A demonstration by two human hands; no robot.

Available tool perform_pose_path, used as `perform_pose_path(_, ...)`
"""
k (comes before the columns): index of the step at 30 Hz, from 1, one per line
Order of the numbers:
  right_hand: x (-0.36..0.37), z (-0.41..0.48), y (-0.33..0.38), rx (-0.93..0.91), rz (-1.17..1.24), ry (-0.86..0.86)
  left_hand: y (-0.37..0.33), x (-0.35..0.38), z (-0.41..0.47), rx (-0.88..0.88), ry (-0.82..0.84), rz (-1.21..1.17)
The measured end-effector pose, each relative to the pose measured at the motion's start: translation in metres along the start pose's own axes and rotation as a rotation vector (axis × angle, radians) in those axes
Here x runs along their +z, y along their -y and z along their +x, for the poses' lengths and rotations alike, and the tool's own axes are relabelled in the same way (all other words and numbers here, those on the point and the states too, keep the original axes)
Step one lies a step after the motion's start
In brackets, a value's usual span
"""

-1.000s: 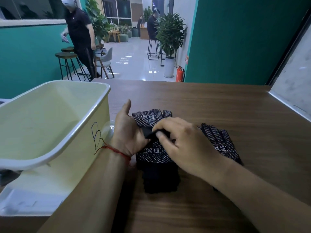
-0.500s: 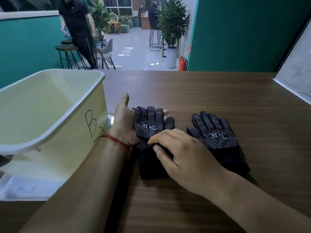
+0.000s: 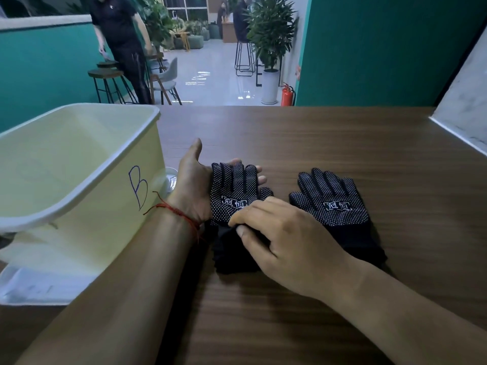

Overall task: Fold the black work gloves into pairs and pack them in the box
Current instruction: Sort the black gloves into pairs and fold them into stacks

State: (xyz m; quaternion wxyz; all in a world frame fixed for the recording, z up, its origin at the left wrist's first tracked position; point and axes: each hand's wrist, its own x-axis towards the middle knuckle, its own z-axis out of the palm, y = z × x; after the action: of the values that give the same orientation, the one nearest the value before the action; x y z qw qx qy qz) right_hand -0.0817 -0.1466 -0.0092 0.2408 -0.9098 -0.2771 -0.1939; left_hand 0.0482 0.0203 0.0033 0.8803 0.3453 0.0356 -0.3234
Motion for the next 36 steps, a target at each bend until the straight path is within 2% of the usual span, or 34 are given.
perform_pose_path(9, 0.002, -0.002, -0.002, 0.009, 0.005, 0.125, -0.005, -0.009, 0.004, 0.025, -0.046, 0.027)
perform_pose_path(17, -0.003, 0.000, -0.010, -0.005, 0.046, 0.175, -0.021, -0.012, 0.000, 0.179, -0.212, 0.017)
perform_pose_path(19, -0.003, 0.000, -0.009, -0.003, 0.054, 0.170, -0.023, -0.012, 0.000, 0.254, -0.328, 0.066)
perform_pose_path(22, -0.002, -0.001, -0.009, -0.001, 0.052, 0.166, -0.021, -0.012, 0.003, 0.416, -0.536, 0.349)
perform_pose_path(26, -0.001, 0.000, -0.010, 0.000, 0.063, 0.173, -0.020, -0.009, -0.007, 0.699, -0.787, 1.150)
perform_pose_path(27, -0.001, 0.000, -0.009, 0.001, 0.062, 0.175, -0.020, -0.005, -0.012, 0.707, -0.820, 1.350)
perform_pose_path(29, -0.001, 0.000, -0.009, -0.001, 0.056, 0.171, -0.019, 0.001, -0.019, 0.597, -0.835, 1.650)
perform_pose_path(31, -0.001, 0.000, -0.009, -0.002, 0.052, 0.163, -0.015, 0.003, -0.020, 0.479, -0.851, 1.778)
perform_pose_path(33, 0.000, 0.001, -0.008, 0.002, 0.049, 0.161, -0.011, 0.000, -0.020, 0.435, -0.860, 1.838)
perform_pose_path(36, 0.000, 0.000, -0.008, 0.005, 0.044, 0.149, -0.002, -0.001, -0.017, 0.519, -0.797, 1.935)
